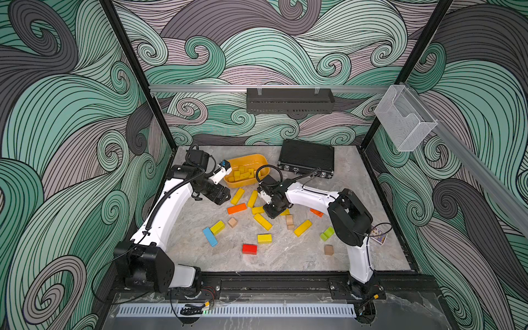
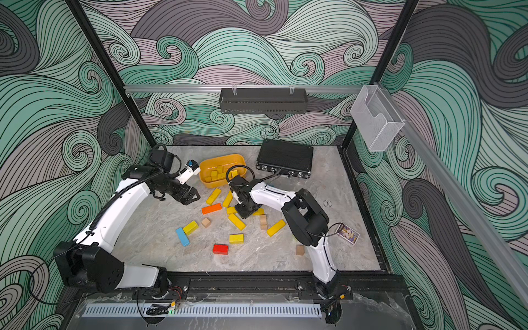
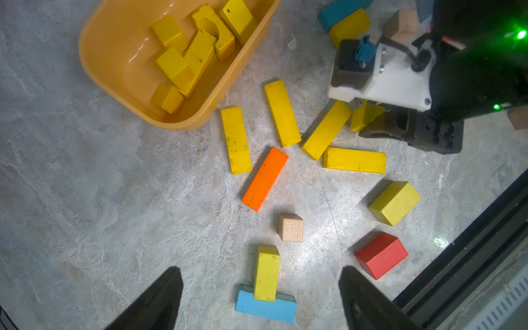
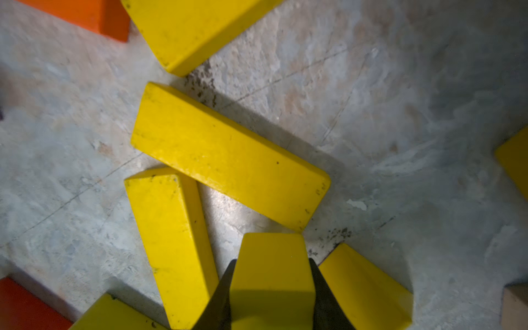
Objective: Pick out the yellow building blocks
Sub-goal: Pick up the building block from the center of the board, then place the building block in the storage box.
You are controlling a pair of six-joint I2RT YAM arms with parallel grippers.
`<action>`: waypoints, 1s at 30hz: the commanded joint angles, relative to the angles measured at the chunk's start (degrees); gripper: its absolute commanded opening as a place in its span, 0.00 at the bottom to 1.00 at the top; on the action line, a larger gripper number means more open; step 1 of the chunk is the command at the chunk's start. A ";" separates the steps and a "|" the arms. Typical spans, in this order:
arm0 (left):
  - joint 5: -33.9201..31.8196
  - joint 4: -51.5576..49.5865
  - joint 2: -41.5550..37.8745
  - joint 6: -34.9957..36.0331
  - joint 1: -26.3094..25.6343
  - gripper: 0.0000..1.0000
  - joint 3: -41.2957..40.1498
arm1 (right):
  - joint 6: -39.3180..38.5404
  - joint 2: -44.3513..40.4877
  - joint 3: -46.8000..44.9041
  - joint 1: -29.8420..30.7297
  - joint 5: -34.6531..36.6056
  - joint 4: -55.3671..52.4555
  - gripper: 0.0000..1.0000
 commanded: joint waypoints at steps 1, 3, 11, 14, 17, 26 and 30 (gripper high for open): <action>1.08 -2.23 -2.03 3.93 0.48 0.86 -1.29 | -0.93 -2.84 4.01 -1.31 -0.54 -1.91 0.20; 1.17 -2.69 -2.53 5.51 0.48 0.86 -2.29 | -1.44 -2.23 6.92 -2.02 -1.01 -2.59 0.20; 1.74 -2.83 -4.39 8.71 0.39 0.86 -5.65 | -1.54 3.46 21.29 -5.72 -4.53 -4.43 0.19; 2.36 -2.91 -4.18 8.92 0.39 0.86 -5.96 | -1.11 7.03 28.15 -7.36 -6.16 -4.82 0.19; 2.78 -3.31 -3.78 9.73 0.39 0.86 -6.33 | -0.06 11.63 35.71 -8.87 -7.95 -5.13 0.19; 3.33 -3.02 -2.33 10.16 0.04 0.85 -6.71 | -0.47 24.24 52.47 -11.60 -8.88 -5.84 0.20; 4.88 -0.23 -3.55 10.98 -0.42 0.86 -8.20 | -1.68 27.50 55.25 -11.94 -6.78 -5.84 0.21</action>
